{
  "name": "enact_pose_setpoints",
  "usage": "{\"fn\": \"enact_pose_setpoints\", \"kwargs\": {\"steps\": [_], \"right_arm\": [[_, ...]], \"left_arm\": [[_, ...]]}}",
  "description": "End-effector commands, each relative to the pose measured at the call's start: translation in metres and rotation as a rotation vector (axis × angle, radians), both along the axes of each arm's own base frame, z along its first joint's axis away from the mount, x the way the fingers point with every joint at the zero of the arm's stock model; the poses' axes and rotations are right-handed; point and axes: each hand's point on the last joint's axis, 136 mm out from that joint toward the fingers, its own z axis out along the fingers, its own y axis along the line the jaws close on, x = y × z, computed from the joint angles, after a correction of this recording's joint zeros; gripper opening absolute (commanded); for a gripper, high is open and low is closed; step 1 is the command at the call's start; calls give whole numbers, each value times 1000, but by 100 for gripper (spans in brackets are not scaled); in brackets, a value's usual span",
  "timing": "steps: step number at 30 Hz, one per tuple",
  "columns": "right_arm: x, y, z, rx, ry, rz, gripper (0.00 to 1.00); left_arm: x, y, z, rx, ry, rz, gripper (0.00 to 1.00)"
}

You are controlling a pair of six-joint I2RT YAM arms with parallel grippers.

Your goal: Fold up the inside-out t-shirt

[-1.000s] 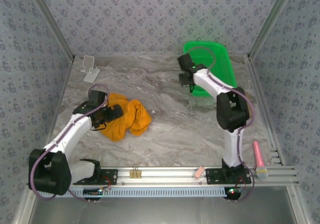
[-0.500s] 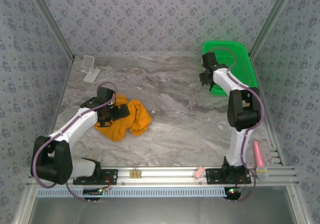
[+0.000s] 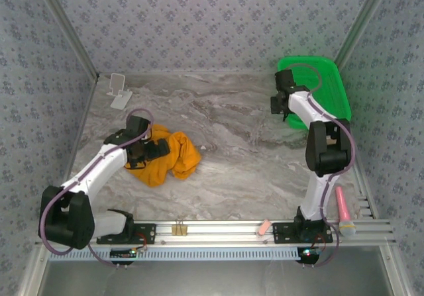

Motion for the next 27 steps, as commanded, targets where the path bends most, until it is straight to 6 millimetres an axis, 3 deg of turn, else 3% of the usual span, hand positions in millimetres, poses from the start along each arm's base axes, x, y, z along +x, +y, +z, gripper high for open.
{"fn": "enact_pose_setpoints", "kwargs": {"steps": [1,3,4,8,11,14,16,18,20,21,23,24,27], "right_arm": [[-24,39,45,50,-59,48,56],[-38,82,51,101,-72,150,58],[-46,112,50,145,-82,227,59],[-101,226,30,322,-3,514,64],[-149,279,10,400,86,667,66],[-184,323,-12,527,167,743,71],[-189,335,-28,563,212,725,72],[-191,345,-43,593,235,730,64],[-191,355,-46,640,241,736,33],[-189,357,-44,647,229,738,22],[-170,351,-32,621,164,708,0],[-160,346,-21,614,128,697,0],[-122,318,32,547,-48,635,0]], "left_arm": [[-14,19,8,60,47,40,100],[-19,28,7,45,71,77,100],[-20,30,8,25,70,92,99],[-19,34,4,2,60,119,91],[-17,26,-2,-38,67,107,78],[-18,25,-12,-38,94,105,75],[-17,25,-21,-32,110,106,73],[-14,25,-31,-28,119,104,63],[-8,23,-37,-28,127,91,42],[-5,22,-37,-31,123,87,33],[6,16,-30,-51,87,63,6],[12,15,-25,-55,65,61,0],[36,9,13,-70,-32,19,0]]}}
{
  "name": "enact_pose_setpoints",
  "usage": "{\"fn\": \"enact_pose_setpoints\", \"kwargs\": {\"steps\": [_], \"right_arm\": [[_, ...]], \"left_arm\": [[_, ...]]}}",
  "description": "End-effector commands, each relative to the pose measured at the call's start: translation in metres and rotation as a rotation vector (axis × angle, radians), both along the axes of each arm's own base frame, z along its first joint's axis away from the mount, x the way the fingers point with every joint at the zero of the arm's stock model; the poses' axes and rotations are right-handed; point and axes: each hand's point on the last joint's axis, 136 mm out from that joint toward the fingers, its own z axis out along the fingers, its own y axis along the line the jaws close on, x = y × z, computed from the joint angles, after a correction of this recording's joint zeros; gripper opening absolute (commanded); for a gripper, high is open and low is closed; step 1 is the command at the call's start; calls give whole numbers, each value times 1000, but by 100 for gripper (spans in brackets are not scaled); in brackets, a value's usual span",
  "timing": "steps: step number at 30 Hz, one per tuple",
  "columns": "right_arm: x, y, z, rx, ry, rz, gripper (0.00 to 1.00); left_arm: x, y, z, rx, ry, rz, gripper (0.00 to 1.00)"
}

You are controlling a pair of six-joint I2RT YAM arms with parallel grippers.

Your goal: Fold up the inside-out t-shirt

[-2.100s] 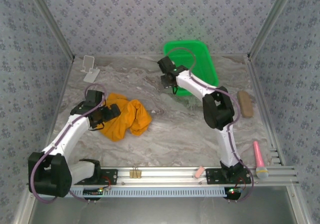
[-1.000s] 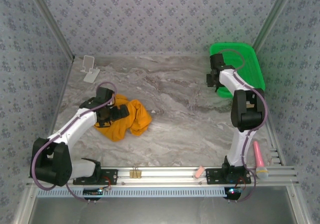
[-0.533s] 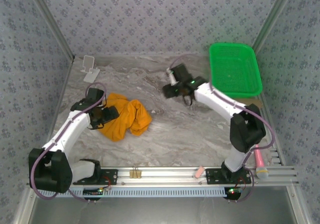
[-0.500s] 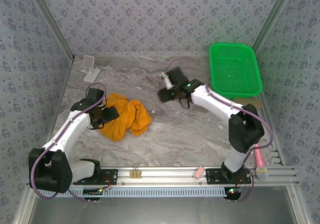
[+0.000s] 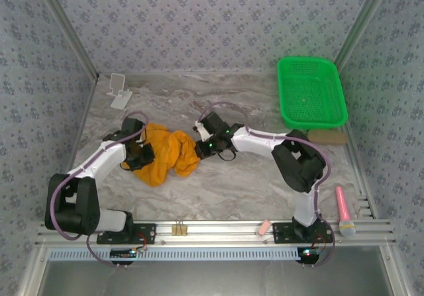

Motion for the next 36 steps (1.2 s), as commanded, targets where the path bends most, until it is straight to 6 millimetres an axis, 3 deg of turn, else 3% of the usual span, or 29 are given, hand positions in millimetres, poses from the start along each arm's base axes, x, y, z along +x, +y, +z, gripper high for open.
{"fn": "enact_pose_setpoints", "kwargs": {"steps": [1,5,9,11,13,15,16,17,18,19,20,22,24,26,29,31,33,36], "right_arm": [[60,-27,101,53,-274,-145,0],[108,-81,202,8,-541,-287,0],[119,-119,294,-85,-800,-334,0],[110,-135,321,-148,-915,-350,0],[99,-150,318,-195,-935,-370,0],[86,-166,282,-241,-871,-393,0],[76,-173,252,-271,-814,-399,3],[64,-179,215,-295,-735,-410,9],[51,-186,181,-315,-667,-420,21],[33,-193,137,-345,-579,-417,40],[15,-198,102,-363,-499,-411,49],[-13,-204,59,-387,-387,-374,53],[-25,-206,48,-391,-346,-344,58],[-14,-204,57,-374,-344,-335,63],[28,-203,80,-307,-333,-376,67],[59,-204,88,-266,-313,-415,70],[90,-204,92,-244,-308,-459,71],[127,-199,79,-236,-263,-487,71]], "left_arm": [[47,-12,63,-32,-198,-68,0],[88,-9,149,27,-389,-129,0],[118,0,249,89,-625,-153,0],[121,4,286,128,-736,-153,0],[117,7,298,141,-810,-146,0],[107,4,276,117,-815,-137,4],[99,-2,253,86,-795,-142,11],[91,-9,228,46,-771,-147,18],[80,-16,196,10,-723,-151,32],[67,-23,163,-38,-667,-158,46],[52,-29,133,-89,-607,-153,57],[28,-31,94,-145,-506,-123,66],[15,-20,77,-114,-449,-70,76],[17,-8,79,-45,-440,-52,83],[40,-10,87,-11,-420,-82,88],[62,-18,85,-12,-365,-120,97],[81,-15,75,24,-298,-108,98],[108,-10,64,37,-252,-76,98]]}}
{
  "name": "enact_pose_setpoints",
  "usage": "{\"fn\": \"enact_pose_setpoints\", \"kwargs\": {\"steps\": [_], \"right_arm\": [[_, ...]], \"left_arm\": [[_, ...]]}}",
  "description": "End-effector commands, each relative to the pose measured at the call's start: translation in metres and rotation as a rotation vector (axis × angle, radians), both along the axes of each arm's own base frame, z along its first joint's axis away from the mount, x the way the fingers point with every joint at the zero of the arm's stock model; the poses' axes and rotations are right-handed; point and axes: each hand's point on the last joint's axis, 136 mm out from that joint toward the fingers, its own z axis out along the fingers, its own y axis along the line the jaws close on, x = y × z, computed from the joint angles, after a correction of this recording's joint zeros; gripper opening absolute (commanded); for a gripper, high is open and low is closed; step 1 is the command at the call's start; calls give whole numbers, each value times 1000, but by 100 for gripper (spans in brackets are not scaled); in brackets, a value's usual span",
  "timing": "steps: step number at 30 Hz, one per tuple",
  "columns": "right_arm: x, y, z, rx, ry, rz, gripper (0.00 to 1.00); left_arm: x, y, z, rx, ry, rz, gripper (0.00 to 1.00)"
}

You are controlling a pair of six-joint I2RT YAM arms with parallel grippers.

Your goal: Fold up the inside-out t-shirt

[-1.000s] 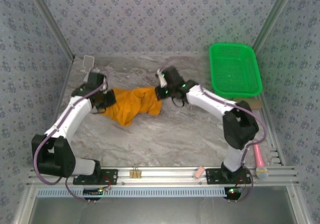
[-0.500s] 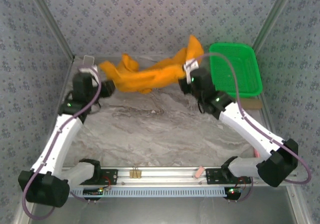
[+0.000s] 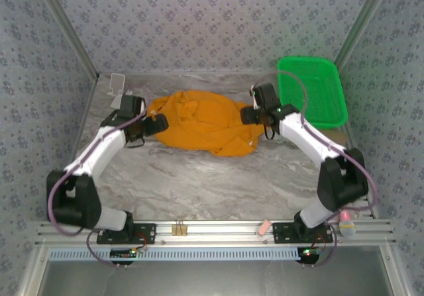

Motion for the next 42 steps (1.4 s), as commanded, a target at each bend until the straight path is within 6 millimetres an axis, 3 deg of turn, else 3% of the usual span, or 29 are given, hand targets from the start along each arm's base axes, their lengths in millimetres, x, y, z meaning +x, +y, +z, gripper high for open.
{"fn": "enact_pose_setpoints", "kwargs": {"steps": [1,5,11,13,18,20,22,24,25,28,31,33,34,36,37,38,39,42], "right_arm": [[30,10,-27,53,88,-29,71],[37,0,-56,58,205,-117,71],[-9,3,-83,92,334,-140,70],[-20,6,-93,110,362,-132,70],[-37,8,-127,104,444,-140,64],[-40,12,-129,106,441,-126,55],[-39,14,-125,116,419,-116,30],[-33,13,-112,120,371,-104,9],[-30,11,-104,119,347,-102,0],[-17,0,-66,104,242,-110,0],[-15,-18,-25,56,134,-158,0],[-28,-23,-8,44,81,-171,0],[-39,-24,-12,36,82,-174,0],[-63,-22,-29,32,108,-173,1],[-75,-21,-41,29,138,-169,9],[-90,-20,-58,21,183,-179,29],[-105,-20,-76,14,242,-178,38],[-136,-12,-108,38,380,-143,52]], "left_arm": [[19,10,-16,30,70,30,98],[61,-23,3,-74,-9,-88,97],[103,-66,7,-22,-45,-196,100],[117,-76,3,-9,-52,-201,100],[142,-80,-38,139,44,-197,96],[146,-83,-50,161,69,-214,79],[150,-86,-52,156,71,-231,46],[152,-87,-39,158,34,-245,5],[153,-86,-29,162,12,-245,0],[151,-84,26,153,-99,-248,0],[136,-80,102,111,-225,-212,0],[109,-72,132,86,-267,-174,0],[94,-70,136,69,-276,-160,0],[56,-60,125,15,-276,-114,0],[40,-55,112,-7,-265,-93,0],[20,-50,100,-35,-262,-74,0],[0,-44,85,-61,-250,-56,0],[-48,-34,47,-130,-216,-16,0]]}}
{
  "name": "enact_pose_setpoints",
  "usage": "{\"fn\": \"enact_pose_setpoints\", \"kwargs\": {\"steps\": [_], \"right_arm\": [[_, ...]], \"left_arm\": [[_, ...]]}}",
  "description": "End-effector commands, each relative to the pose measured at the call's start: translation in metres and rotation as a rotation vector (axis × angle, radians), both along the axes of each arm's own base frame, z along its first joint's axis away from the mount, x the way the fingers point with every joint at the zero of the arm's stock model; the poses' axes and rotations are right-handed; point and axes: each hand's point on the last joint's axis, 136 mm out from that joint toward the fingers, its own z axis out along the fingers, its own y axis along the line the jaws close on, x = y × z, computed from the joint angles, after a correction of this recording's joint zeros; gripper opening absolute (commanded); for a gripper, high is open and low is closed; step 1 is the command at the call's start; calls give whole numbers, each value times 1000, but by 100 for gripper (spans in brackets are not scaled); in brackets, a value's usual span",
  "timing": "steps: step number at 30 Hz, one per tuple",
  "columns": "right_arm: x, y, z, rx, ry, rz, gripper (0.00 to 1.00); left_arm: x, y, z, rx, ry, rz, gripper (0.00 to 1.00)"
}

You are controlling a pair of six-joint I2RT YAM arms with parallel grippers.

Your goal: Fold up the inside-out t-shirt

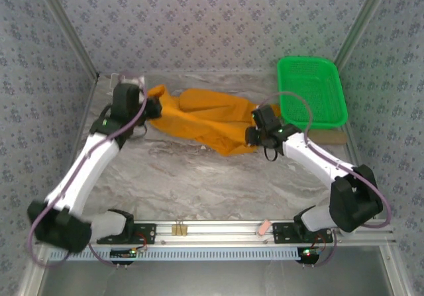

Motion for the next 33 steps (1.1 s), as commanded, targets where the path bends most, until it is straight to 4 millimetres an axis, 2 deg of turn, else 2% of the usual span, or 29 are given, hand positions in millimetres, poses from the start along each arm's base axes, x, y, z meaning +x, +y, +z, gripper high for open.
{"fn": "enact_pose_setpoints", "kwargs": {"steps": [1,3,6,9,12,18,21,22,23,24,26,27,30,33], "right_arm": [[-44,3,-47,24,214,21,54],[-57,31,-42,116,241,150,59],[-71,53,-38,180,257,253,65],[-77,53,-54,205,295,227,66],[-71,48,-69,167,274,193,66],[-40,50,-60,25,189,188,63],[-42,57,-66,-40,178,179,61],[-45,62,-72,-48,173,193,58],[-49,62,-82,-82,176,201,46],[-51,58,-89,-123,180,189,27],[-51,50,-89,-160,177,161,11],[-49,46,-81,-173,162,147,6],[-44,25,-57,-217,116,116,0],[-42,-16,-49,-237,141,7,0]], "left_arm": [[-37,8,-78,-78,157,59,0],[-58,17,-93,-89,167,90,0],[-73,31,-95,-68,161,130,0],[-75,39,-82,-55,120,159,0],[-73,43,-71,-54,88,179,0],[-63,33,-59,-75,83,142,0],[-61,30,-61,-66,117,131,0],[-60,29,-62,-64,123,129,0],[-60,29,-64,-62,128,131,0],[-59,30,-65,-59,127,134,0],[-57,32,-63,-55,120,144,0],[-56,33,-59,-51,114,151,0],[-49,38,-41,-14,74,158,0],[-45,54,-14,75,59,170,0]]}}
